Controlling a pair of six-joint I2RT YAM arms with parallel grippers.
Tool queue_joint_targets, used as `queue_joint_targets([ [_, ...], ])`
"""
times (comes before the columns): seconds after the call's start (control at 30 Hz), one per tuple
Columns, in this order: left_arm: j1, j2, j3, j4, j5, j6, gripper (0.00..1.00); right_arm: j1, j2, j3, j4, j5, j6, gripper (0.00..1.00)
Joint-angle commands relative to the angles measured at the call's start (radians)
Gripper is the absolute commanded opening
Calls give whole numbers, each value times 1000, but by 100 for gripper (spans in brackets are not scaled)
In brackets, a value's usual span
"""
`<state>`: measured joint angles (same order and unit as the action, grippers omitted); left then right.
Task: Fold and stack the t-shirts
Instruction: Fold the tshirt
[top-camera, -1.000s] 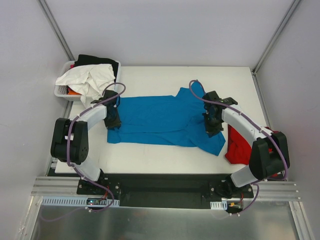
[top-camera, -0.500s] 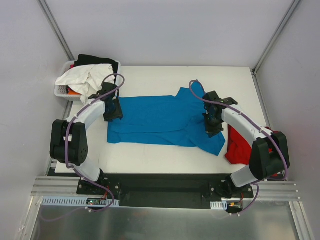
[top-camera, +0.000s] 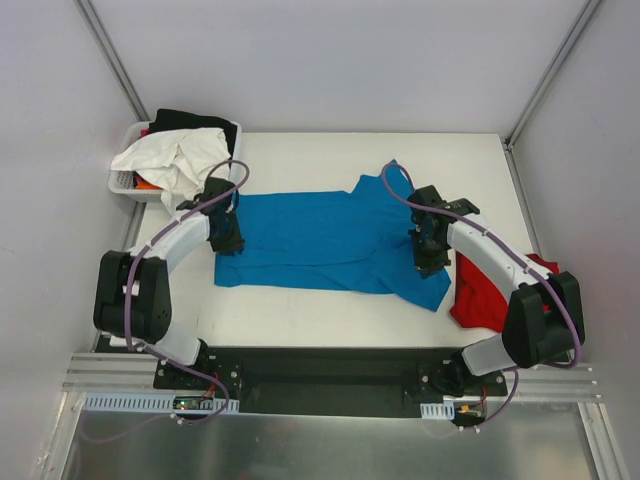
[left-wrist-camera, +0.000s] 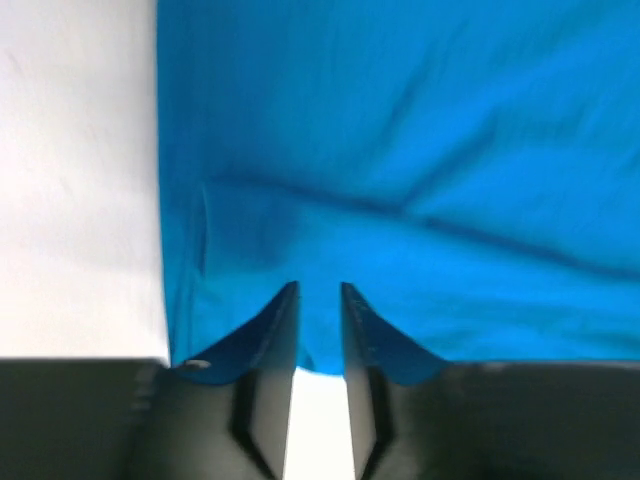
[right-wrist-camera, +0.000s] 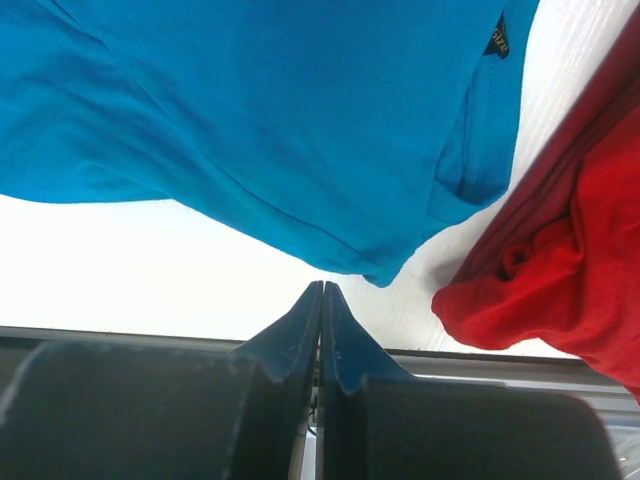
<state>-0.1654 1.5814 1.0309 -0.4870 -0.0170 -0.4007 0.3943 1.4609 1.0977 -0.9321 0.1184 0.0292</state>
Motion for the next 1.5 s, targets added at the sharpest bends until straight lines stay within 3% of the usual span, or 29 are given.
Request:
queue_joint_targets([
  [0.0, -37, -132, -107, -33, 34, -59, 17, -2, -27, -15, -17, 3, 32, 3],
  [0.3, -57, -146, -199, -28, 22, -46, 20, 12, -13, 4, -16, -2, 48, 2],
  [0.37, -57, -129, -210, -27, -7, -35, 29, 14, -14, 5, -19, 0, 48, 2],
  [0.4, -56, -129, -207, -25, -18, -23, 37, 12, -16, 7, -22, 0, 48, 2],
  [0.43, -52, -129, -200, -28, -47, -18, 54, 12, -16, 7, -22, 0, 48, 2],
  [0.47, -49, -133, -195, -28, -57, -13, 62, 14, -17, 5, -22, 0, 48, 2],
  [0.53, -37, -135, -181, -32, -77, -3, 68, 14, -19, 4, -22, 1, 49, 2],
  [1.47, -6, 42, 29, -22, -64, 71, 59, 31, -5, 13, -30, 21, 57, 2],
])
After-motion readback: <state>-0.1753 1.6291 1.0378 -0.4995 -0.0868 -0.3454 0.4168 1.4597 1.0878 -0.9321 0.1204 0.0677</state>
